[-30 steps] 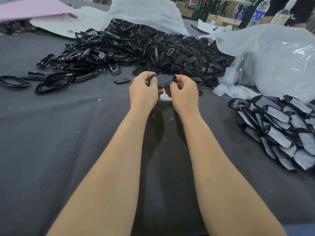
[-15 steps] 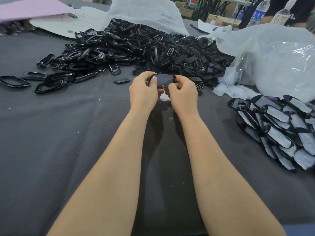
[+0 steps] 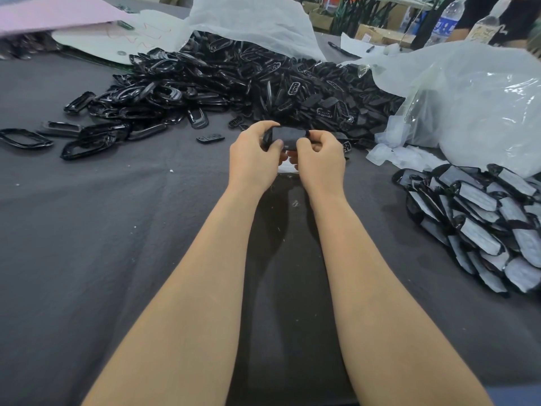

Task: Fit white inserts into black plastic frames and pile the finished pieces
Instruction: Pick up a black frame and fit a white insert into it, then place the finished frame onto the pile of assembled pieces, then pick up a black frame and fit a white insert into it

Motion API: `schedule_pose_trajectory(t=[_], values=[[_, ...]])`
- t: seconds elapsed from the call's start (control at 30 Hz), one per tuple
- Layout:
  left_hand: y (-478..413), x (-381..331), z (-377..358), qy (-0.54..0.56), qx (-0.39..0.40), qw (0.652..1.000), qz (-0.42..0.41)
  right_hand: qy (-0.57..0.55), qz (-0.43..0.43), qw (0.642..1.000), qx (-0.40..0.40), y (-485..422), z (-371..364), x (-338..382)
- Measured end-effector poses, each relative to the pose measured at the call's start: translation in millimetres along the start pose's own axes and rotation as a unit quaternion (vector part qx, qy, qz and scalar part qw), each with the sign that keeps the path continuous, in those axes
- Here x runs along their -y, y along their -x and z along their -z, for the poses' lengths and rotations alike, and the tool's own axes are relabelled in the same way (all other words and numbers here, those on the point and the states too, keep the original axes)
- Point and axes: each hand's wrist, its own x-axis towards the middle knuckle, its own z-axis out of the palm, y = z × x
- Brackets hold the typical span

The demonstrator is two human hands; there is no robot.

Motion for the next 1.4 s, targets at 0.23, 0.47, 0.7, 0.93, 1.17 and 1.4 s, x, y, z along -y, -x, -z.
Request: schedule_pose_trajectory(t=[0.23,0.47,0.7,0.93,1.17,1.4], values=[[-1.1,1.2,-0.4,0.039,0.002,0.999,0.020,0.007,0.010,1.000,0.000,-1.6,-0.3,-0.9],[0.8,-1.3,1.2,0.056,-0.013,0.998,0.016,0.004,0.035,0.999,-0.009,1.9,1.2,3.5],[14.8,-28.2,-18.3,0.097,-0.016,0.995,-0.007,0.036,0.057,0.995,-0.069,1.0,36.8,15.6],[40.1,-71.4,-97.3,-0.036,0.085,0.993,-0.069,0.101,0.027,0.968,-0.227,6.1,133.7,0.5],[74.0,-78.9,-168.9,-0.198,0.114,0.969,-0.098,0.244,-0.040,0.921,-0.302,19.1,194.2,-27.7],[81.8,-69.5,-189.7,-0.243,0.112,0.958,-0.106,0.343,-0.088,0.884,-0.306,18.6,205.4,-38.7]])
